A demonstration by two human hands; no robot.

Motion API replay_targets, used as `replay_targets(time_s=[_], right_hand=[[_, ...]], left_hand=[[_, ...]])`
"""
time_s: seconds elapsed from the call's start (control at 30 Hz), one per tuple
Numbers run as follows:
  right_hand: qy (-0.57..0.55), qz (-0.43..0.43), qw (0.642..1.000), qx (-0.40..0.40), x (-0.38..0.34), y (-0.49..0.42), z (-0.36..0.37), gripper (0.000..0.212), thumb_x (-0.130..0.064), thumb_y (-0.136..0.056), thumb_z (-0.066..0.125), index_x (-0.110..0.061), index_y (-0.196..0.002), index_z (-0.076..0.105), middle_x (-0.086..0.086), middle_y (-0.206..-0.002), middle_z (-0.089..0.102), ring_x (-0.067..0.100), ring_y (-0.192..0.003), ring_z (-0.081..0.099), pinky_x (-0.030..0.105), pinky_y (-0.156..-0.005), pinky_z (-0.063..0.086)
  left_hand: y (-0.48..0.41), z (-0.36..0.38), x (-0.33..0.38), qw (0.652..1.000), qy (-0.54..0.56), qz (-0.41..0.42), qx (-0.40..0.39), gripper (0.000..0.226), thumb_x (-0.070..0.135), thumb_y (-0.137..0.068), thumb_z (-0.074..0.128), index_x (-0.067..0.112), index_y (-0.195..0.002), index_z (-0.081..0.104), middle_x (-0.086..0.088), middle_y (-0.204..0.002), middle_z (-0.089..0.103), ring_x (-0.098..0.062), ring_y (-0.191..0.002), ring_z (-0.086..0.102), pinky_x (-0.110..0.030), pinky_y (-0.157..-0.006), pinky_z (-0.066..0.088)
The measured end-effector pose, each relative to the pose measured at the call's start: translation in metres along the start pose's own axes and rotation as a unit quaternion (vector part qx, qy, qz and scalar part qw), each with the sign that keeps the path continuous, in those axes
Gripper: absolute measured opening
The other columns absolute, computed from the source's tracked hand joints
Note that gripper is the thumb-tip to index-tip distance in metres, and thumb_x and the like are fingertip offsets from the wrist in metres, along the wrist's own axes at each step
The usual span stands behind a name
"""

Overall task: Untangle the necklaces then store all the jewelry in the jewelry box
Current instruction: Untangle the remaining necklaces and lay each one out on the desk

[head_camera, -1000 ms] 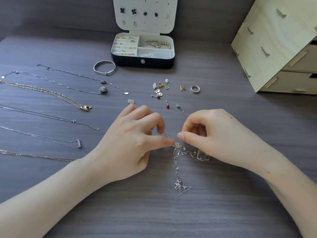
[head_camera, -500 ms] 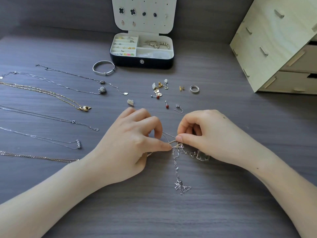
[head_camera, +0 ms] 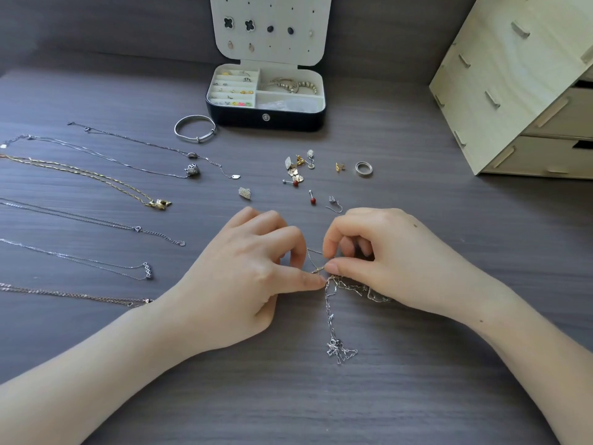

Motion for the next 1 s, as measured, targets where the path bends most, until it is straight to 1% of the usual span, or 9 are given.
replay_targets(time_s=[0.27,0.4,0.53,0.6,0.63,0.77,0.87,0.93,1.0], right_hand=[[0.098,-0.019,0.994,-0.033,-0.011,-0.005,0.011,0.011,-0.026,-0.092,0.053,-0.030,-0.081,0.051,-0.016,-0.077,0.040,0.005,-0.080,0.038,0.023,-0.073,0.032],[-0.017,0.021,1.000,-0.005,-0.001,-0.005,0.002,0.021,-0.020,-0.092,0.053,-0.030,-0.075,0.047,-0.014,-0.078,0.047,0.000,-0.071,0.044,0.015,-0.067,0.033],[-0.136,0.052,0.989,0.023,0.007,-0.005,-0.007,0.015,-0.012,-0.092,0.054,-0.019,-0.078,0.054,-0.005,-0.077,0.059,0.006,-0.067,0.049,0.018,-0.064,0.039],[-0.211,0.074,0.974,0.024,0.010,-0.004,-0.004,0.015,-0.006,-0.091,0.054,-0.015,-0.078,0.054,0.002,-0.080,0.066,0.016,-0.068,0.053,0.028,-0.065,0.043],[-0.249,0.083,0.965,0.024,0.011,-0.004,-0.002,0.018,-0.003,-0.090,0.052,-0.014,-0.076,0.053,0.002,-0.077,0.067,0.015,-0.064,0.051,0.028,-0.062,0.041],[-0.393,0.111,0.913,0.022,0.015,-0.003,0.002,0.021,0.007,-0.089,0.048,-0.012,-0.081,0.051,0.000,-0.064,0.062,0.008,-0.049,0.038,0.020,-0.051,0.030],[-0.463,0.137,0.875,0.010,0.019,-0.004,0.006,0.022,0.011,-0.086,0.050,-0.010,-0.089,0.056,0.003,-0.065,0.058,0.008,-0.050,0.037,0.020,-0.047,0.028],[-0.504,0.141,0.852,-0.017,0.018,-0.005,0.009,0.022,0.008,-0.077,0.061,-0.009,-0.090,0.060,0.002,-0.067,0.052,0.009,-0.052,0.037,0.019,-0.045,0.027],[-0.543,0.133,0.828,-0.041,0.015,-0.005,0.012,0.025,0.000,-0.066,0.063,-0.010,-0.089,0.062,-0.001,-0.066,0.049,0.008,-0.051,0.038,0.019,-0.044,0.026]], left_hand=[[0.001,0.003,0.000,1.000,0.006,-0.005,-0.008,0.059,0.003,-0.065,0.034,0.032,-0.099,0.074,0.003,-0.084,0.058,-0.019,-0.075,0.042,-0.032,-0.063,0.031],[0.001,0.004,-0.001,1.000,0.019,-0.010,-0.007,0.058,0.005,-0.067,0.033,0.032,-0.098,0.074,0.003,-0.083,0.058,-0.019,-0.074,0.045,-0.033,-0.063,0.032],[0.002,0.005,-0.002,1.000,0.019,-0.008,-0.003,0.057,0.003,-0.067,0.035,0.032,-0.098,0.074,0.003,-0.084,0.058,-0.018,-0.074,0.044,-0.034,-0.062,0.034],[0.002,0.005,-0.002,1.000,0.017,-0.006,-0.001,0.058,0.003,-0.066,0.036,0.032,-0.098,0.074,0.003,-0.085,0.059,-0.019,-0.075,0.045,-0.036,-0.062,0.037],[0.002,0.005,-0.002,1.000,0.016,-0.006,0.000,0.058,0.003,-0.065,0.036,0.031,-0.098,0.074,0.003,-0.086,0.059,-0.020,-0.075,0.046,-0.038,-0.061,0.039],[0.002,0.004,-0.003,1.000,0.020,-0.011,0.002,0.060,0.004,-0.066,0.033,0.032,-0.099,0.074,0.002,-0.088,0.060,-0.023,-0.075,0.049,-0.039,-0.062,0.042],[0.002,0.005,-0.003,1.000,0.022,-0.013,-0.001,0.060,0.004,-0.067,0.034,0.032,-0.101,0.074,0.002,-0.087,0.059,-0.023,-0.074,0.050,-0.039,-0.061,0.042],[0.002,0.005,-0.003,1.000,0.019,-0.015,-0.004,0.059,0.004,-0.068,0.034,0.032,-0.101,0.073,0.002,-0.087,0.059,-0.022,-0.075,0.048,-0.037,-0.062,0.040],[0.002,0.006,-0.003,1.000,0.020,-0.016,-0.005,0.058,0.005,-0.069,0.034,0.033,-0.102,0.073,0.003,-0.087,0.059,-0.020,-0.076,0.047,-0.035,-0.063,0.036]])
Point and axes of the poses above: each hand's wrist, its own y-axis away from the middle knuckle, its own z-axis out of the palm, x = y × z, the point moved 8 cm from there along -y, towards the middle knuckle
